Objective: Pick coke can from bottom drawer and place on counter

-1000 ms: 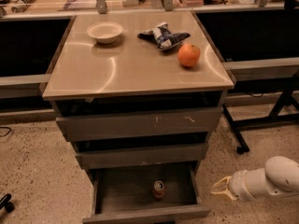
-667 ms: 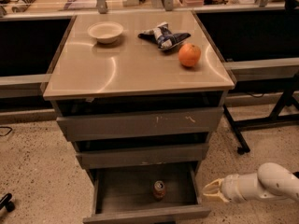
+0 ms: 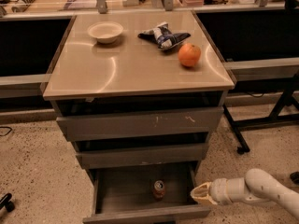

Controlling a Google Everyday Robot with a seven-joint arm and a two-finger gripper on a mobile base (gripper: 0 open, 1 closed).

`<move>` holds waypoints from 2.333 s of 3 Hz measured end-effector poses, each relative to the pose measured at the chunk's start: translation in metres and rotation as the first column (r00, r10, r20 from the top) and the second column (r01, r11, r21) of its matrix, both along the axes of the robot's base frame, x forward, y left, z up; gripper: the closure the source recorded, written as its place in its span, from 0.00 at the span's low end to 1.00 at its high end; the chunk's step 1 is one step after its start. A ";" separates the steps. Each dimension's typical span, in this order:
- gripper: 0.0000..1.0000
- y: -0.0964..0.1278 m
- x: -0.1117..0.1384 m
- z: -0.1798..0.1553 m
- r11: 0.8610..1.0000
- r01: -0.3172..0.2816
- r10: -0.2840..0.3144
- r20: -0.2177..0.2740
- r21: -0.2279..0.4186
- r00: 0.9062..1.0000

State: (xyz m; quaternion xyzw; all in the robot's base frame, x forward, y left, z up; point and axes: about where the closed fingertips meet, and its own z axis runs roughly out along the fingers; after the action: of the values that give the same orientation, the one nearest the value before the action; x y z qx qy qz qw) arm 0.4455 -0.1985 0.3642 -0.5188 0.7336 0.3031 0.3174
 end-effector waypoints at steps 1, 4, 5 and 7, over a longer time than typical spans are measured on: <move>1.00 -0.001 0.001 -0.008 1.000 -0.014 0.014 0.011 -0.018 1.000; 1.00 0.040 0.063 -0.092 0.997 -0.055 0.060 0.116 -0.049 0.991; 1.00 0.048 0.080 -0.110 0.997 0.009 0.004 0.170 -0.073 0.985; 0.98 0.058 0.078 -0.119 0.996 -0.007 0.021 0.163 -0.088 0.986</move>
Offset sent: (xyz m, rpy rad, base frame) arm 0.0425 0.0185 -0.0717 -0.0620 -0.1029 0.0899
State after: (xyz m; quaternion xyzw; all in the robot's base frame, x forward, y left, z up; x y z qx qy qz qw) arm 0.5238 -0.1402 0.2450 -0.5604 0.7140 0.2295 0.3514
